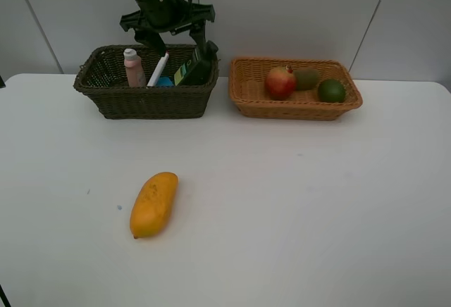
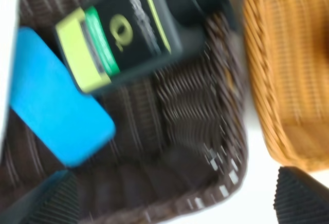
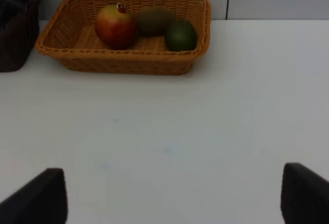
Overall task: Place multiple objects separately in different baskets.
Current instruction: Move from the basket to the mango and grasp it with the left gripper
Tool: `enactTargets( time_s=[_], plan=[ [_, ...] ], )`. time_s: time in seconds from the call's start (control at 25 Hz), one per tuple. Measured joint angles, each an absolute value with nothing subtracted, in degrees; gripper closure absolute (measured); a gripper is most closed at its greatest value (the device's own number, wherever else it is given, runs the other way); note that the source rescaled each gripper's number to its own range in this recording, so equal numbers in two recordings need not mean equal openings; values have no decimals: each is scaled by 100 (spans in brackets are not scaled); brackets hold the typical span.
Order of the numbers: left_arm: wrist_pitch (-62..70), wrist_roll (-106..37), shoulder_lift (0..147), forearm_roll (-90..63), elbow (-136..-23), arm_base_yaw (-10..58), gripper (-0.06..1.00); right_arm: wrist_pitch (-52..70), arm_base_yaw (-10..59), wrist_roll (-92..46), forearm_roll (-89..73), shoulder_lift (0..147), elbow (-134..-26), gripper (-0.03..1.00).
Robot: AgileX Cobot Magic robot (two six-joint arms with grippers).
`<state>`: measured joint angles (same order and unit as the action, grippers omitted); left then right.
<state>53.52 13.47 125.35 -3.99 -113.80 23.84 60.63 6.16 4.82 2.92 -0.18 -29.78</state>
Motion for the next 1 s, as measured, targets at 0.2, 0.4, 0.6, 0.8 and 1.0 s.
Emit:
enactTargets(
  time_s=[0.2, 0.4, 0.6, 0.8, 1.0],
  plan=[
    [5673, 1354, 12148, -393, -11111, 2670, -5, 6063, 616, 482, 292, -18, -2978, -3],
    [5570, 1706, 11618, -393, -10247, 2906, -5, 6063, 616, 482, 292, -18, -2978, -3],
    [5120, 2063, 10913, -374, -8959, 3228, -5, 6063, 616, 482, 292, -18, -2978, -3],
    [4739, 2432, 10336, -351, -7867, 3492, -5, 6063, 616, 482, 292, -18, -2978, -3],
    [4714, 2689, 10251, -327, -7167, 3519, -5, 6063, 616, 482, 292, -18, -2978, -3]
  ],
)
